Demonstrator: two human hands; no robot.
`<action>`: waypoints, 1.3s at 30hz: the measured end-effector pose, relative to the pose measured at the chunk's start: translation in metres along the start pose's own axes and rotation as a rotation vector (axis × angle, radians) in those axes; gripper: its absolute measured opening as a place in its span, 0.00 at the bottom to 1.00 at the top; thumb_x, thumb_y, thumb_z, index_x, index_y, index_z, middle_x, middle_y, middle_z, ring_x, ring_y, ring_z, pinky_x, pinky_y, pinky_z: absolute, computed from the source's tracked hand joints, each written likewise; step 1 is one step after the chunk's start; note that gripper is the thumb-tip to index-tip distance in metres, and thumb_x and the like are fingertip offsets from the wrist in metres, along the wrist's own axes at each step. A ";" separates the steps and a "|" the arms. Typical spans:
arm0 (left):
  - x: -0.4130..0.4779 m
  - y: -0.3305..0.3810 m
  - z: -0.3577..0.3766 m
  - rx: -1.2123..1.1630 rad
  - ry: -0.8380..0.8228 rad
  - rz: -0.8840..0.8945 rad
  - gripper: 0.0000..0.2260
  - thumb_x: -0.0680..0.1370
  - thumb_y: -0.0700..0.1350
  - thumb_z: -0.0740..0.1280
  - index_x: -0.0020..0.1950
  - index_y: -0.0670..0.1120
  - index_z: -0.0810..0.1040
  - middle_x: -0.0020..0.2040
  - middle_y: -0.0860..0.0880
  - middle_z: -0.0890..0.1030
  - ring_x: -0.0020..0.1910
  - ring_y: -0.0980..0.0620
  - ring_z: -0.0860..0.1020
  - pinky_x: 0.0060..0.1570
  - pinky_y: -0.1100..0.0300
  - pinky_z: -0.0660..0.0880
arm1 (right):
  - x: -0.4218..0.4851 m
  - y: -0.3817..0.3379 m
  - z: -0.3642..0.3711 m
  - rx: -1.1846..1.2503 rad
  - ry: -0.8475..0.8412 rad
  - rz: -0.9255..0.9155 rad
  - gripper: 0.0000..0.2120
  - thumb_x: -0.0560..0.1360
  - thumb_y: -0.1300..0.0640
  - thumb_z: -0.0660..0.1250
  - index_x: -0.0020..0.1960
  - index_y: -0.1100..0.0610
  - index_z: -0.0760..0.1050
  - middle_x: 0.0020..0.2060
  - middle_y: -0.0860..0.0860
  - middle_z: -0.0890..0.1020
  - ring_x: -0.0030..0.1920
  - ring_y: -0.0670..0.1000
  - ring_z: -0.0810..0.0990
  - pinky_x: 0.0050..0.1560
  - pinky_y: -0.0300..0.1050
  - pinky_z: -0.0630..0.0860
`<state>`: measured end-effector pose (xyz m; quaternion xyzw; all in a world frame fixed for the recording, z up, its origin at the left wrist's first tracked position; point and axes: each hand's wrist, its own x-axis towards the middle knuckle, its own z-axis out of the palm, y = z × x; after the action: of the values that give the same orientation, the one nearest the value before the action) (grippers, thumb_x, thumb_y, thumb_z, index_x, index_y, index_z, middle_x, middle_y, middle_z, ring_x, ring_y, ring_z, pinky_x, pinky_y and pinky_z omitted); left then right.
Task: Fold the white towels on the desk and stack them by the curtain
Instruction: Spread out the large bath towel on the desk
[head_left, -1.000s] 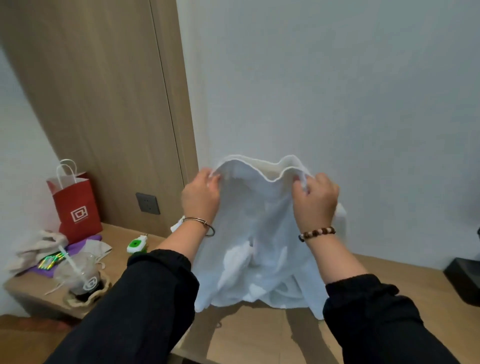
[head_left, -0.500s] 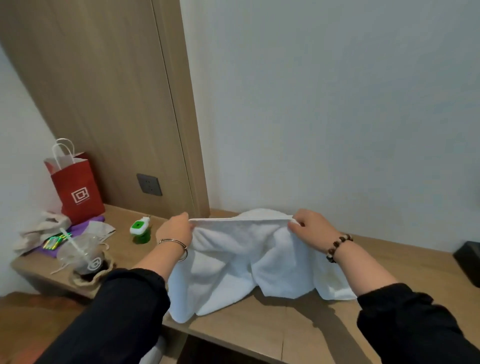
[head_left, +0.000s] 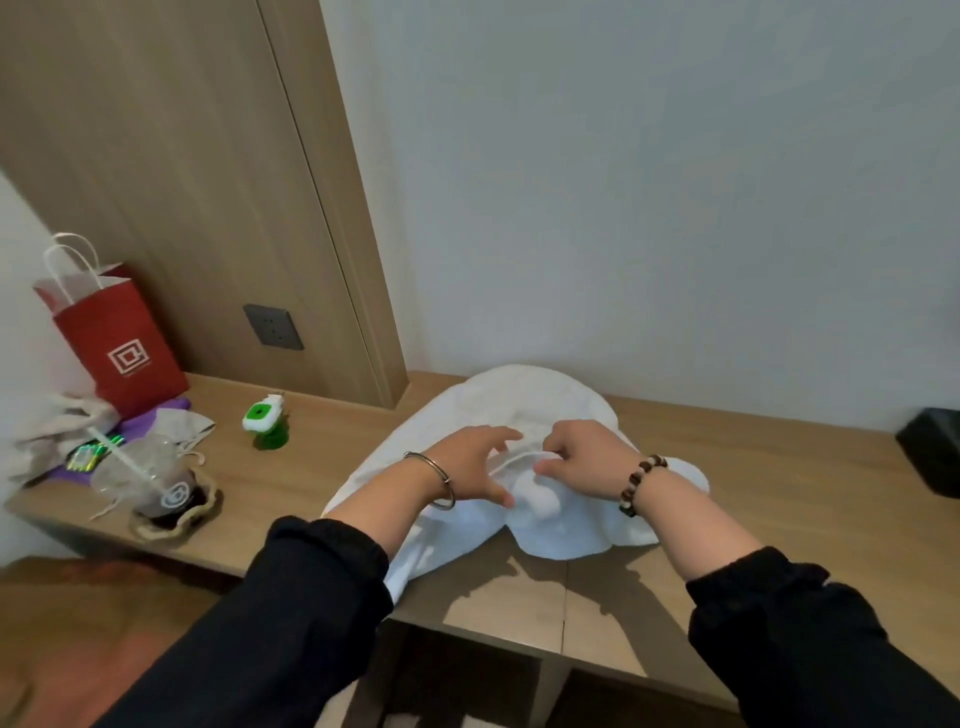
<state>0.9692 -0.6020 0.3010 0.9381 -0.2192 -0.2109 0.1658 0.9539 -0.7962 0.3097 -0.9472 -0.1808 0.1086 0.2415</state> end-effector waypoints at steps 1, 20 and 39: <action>0.005 0.010 0.003 0.002 0.003 0.016 0.35 0.69 0.53 0.76 0.72 0.48 0.66 0.66 0.48 0.73 0.65 0.47 0.70 0.60 0.58 0.65 | 0.000 -0.002 0.000 0.011 0.001 -0.010 0.20 0.75 0.53 0.66 0.28 0.55 0.63 0.33 0.54 0.69 0.31 0.48 0.66 0.35 0.43 0.62; 0.018 0.013 -0.004 0.336 0.197 0.041 0.17 0.69 0.58 0.73 0.44 0.45 0.79 0.40 0.46 0.81 0.41 0.46 0.76 0.38 0.58 0.68 | -0.010 0.004 -0.018 -0.401 -0.192 0.049 0.23 0.70 0.37 0.67 0.31 0.55 0.68 0.40 0.51 0.72 0.38 0.52 0.71 0.38 0.45 0.67; -0.006 -0.066 -0.004 0.322 0.349 -0.220 0.19 0.72 0.63 0.68 0.46 0.47 0.78 0.46 0.46 0.82 0.47 0.44 0.78 0.41 0.57 0.70 | -0.023 0.015 -0.028 0.014 -0.503 0.068 0.13 0.70 0.49 0.73 0.33 0.49 0.70 0.29 0.41 0.73 0.32 0.42 0.71 0.33 0.34 0.64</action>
<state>0.9884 -0.5424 0.2798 0.9927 -0.1148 -0.0250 0.0259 0.9455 -0.8289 0.3290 -0.8942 -0.2024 0.3503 0.1919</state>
